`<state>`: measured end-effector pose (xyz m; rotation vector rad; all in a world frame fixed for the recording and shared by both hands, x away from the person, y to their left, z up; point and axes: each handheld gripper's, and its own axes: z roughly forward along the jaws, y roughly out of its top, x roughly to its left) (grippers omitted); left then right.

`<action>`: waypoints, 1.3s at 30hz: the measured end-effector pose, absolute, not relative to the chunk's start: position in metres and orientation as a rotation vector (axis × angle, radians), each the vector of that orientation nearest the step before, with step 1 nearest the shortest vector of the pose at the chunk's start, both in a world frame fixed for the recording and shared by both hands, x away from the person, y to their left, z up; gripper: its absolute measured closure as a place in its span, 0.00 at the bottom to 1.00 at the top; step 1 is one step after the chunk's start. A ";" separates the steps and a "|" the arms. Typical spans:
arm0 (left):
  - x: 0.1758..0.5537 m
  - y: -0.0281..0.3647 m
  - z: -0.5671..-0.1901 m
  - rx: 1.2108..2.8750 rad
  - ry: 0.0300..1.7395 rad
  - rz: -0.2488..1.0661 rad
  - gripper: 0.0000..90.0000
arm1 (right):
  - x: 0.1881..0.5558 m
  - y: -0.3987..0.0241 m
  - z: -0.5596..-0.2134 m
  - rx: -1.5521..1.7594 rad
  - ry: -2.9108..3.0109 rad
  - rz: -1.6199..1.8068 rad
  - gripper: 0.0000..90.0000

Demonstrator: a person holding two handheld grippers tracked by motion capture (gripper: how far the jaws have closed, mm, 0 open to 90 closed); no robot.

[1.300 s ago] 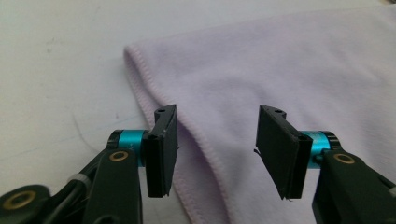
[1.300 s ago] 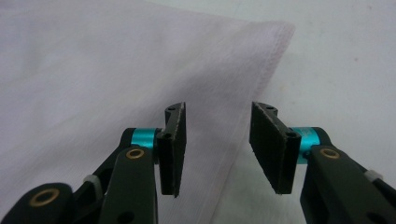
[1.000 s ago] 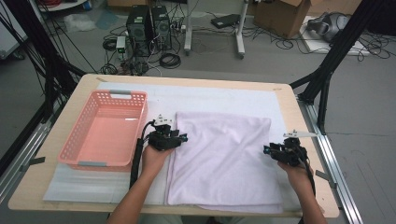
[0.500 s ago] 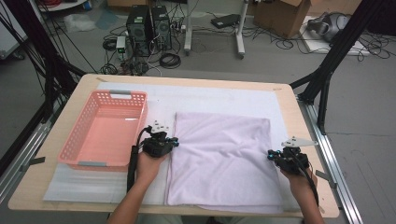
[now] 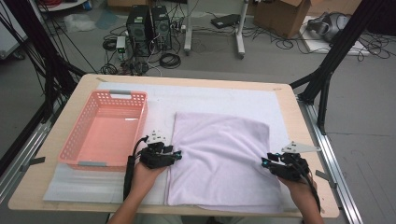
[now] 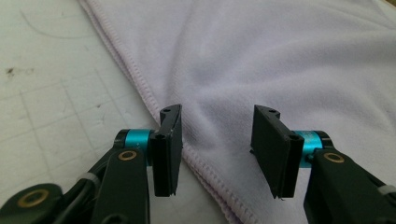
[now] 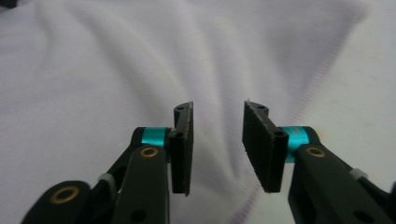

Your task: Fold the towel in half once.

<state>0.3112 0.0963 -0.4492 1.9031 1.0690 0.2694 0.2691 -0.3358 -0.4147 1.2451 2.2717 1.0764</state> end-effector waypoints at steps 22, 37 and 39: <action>0.272 0.111 -0.443 1.911 0.969 0.227 0.97 | 0.257 -0.330 -0.418 1.194 2.533 1.274 0.78; 0.287 0.104 -0.444 1.848 0.999 0.242 0.64 | 0.388 -0.371 -0.412 1.419 2.257 1.027 0.70; 0.289 0.103 -0.442 1.842 0.995 0.245 0.60 | 0.397 -0.366 -0.424 1.439 2.336 1.036 0.64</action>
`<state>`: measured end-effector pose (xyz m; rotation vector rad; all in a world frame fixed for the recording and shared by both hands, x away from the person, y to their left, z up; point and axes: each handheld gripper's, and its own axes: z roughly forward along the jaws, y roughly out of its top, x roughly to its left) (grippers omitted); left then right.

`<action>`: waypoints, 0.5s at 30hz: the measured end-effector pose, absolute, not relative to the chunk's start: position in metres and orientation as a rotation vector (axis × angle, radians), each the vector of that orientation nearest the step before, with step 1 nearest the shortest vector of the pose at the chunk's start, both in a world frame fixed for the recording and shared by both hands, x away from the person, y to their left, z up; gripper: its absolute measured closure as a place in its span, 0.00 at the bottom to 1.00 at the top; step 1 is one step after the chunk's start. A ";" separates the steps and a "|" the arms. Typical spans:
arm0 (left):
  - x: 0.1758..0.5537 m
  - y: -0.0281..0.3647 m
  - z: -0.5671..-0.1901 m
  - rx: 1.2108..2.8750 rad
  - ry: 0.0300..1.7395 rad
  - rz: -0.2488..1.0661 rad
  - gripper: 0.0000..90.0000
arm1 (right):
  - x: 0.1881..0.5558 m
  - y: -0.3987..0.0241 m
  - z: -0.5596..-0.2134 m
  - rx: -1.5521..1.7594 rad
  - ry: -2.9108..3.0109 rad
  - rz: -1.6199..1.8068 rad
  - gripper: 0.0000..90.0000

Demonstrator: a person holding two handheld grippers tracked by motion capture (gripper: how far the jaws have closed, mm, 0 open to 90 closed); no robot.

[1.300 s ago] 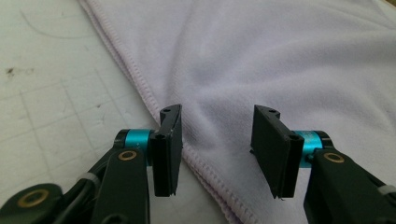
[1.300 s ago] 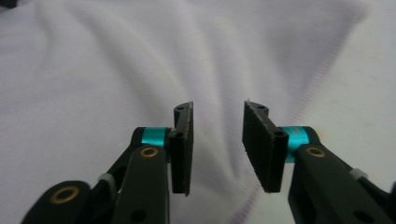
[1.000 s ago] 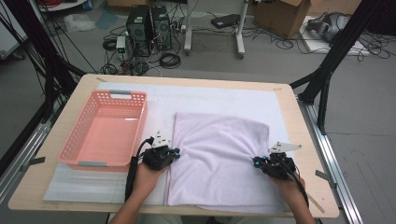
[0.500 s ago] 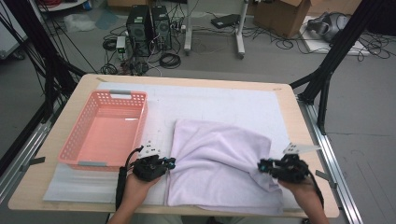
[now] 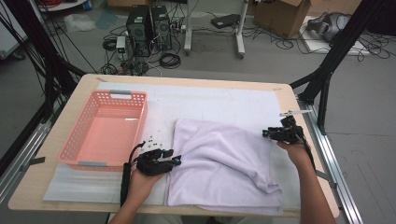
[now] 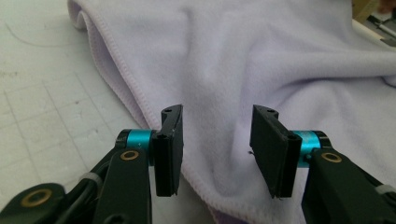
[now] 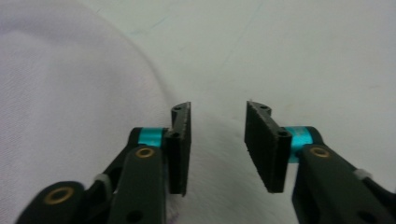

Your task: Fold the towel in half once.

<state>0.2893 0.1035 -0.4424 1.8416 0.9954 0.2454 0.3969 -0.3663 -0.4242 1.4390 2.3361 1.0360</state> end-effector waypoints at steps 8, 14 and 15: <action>0.303 0.103 -0.435 1.813 1.009 0.271 0.58 | 0.397 -0.340 -0.432 1.286 2.493 0.972 0.88; 0.314 0.100 -0.427 1.799 1.027 0.294 0.58 | 0.394 -0.334 -0.415 1.123 2.383 0.870 1.00; 0.316 0.100 -0.425 1.793 1.026 0.300 0.58 | 0.396 -0.339 -0.411 1.158 2.344 0.940 1.00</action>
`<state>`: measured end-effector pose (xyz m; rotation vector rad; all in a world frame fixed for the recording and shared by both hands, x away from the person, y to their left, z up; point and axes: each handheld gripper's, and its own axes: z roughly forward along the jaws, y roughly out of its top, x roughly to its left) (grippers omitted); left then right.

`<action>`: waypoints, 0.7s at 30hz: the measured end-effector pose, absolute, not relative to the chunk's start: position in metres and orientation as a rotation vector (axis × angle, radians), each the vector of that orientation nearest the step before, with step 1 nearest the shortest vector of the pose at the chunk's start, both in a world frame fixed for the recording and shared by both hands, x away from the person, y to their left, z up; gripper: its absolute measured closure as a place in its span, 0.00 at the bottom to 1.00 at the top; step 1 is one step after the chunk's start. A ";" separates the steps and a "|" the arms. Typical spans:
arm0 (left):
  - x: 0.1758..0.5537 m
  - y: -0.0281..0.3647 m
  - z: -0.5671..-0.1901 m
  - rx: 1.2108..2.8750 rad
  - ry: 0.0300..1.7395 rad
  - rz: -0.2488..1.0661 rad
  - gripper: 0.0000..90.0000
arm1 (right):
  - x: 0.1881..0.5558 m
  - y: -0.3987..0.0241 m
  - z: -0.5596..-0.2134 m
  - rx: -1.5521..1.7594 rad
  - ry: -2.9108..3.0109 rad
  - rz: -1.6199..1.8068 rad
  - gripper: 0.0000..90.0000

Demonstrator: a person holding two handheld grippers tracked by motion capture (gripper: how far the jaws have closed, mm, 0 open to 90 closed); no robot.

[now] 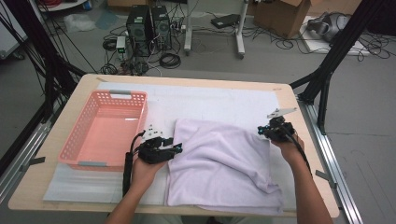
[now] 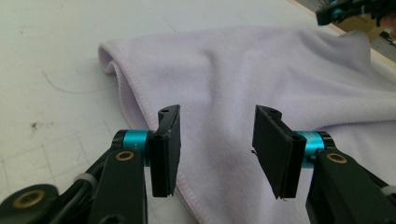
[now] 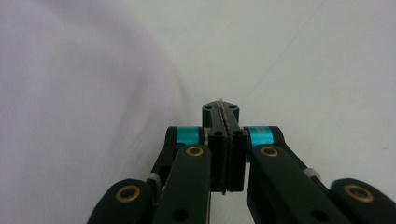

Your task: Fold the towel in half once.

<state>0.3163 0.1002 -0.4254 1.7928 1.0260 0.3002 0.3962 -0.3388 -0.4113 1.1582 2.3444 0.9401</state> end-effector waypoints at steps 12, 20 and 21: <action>0.331 0.099 -0.427 1.806 1.029 0.305 0.57 | 0.400 -0.331 -0.430 1.232 2.615 0.963 0.84; 0.338 0.100 -0.429 1.786 1.052 0.329 0.56 | 0.398 -0.332 -0.413 1.121 2.454 0.864 0.96; 0.338 0.100 -0.429 1.775 1.059 0.329 0.56 | 0.399 -0.334 -0.409 1.108 2.390 0.834 0.96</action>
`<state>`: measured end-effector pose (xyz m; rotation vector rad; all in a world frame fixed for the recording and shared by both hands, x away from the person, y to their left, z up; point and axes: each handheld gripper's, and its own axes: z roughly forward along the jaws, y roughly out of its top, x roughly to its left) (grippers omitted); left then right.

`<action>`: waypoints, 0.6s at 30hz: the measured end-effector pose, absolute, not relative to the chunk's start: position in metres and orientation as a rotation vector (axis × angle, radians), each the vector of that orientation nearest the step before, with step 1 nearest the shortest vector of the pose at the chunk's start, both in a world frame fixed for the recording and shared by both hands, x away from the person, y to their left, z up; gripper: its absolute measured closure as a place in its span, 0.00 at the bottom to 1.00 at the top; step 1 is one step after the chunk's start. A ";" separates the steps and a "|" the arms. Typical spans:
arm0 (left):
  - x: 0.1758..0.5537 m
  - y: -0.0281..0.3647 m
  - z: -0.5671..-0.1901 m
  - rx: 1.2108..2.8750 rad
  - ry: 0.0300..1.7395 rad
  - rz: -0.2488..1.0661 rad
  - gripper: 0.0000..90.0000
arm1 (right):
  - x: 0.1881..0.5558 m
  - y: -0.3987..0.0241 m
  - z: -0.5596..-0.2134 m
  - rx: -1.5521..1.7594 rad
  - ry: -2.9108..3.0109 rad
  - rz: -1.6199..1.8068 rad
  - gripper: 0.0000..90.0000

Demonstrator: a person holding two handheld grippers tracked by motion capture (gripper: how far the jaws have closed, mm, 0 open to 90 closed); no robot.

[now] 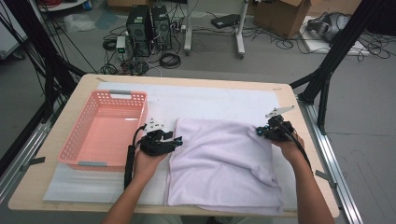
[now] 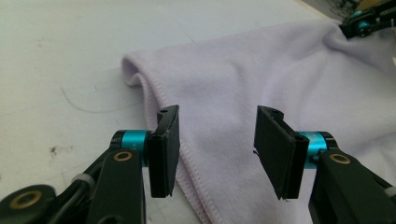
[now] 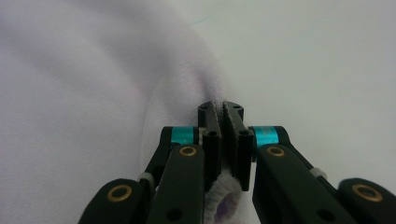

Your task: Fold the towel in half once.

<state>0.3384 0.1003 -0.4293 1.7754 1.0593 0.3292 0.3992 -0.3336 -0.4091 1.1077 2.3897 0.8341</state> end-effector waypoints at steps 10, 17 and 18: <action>0.364 0.090 -0.425 1.771 1.093 0.348 0.50 | 0.408 -0.336 -0.396 1.158 1.971 0.712 0.63; 0.397 0.085 -0.426 1.759 1.157 0.359 0.49 | 0.399 -0.361 -0.387 1.332 1.952 0.901 0.55; 0.403 0.084 -0.427 1.765 1.165 0.355 0.49 | 0.398 -0.363 -0.385 1.335 1.954 0.921 0.55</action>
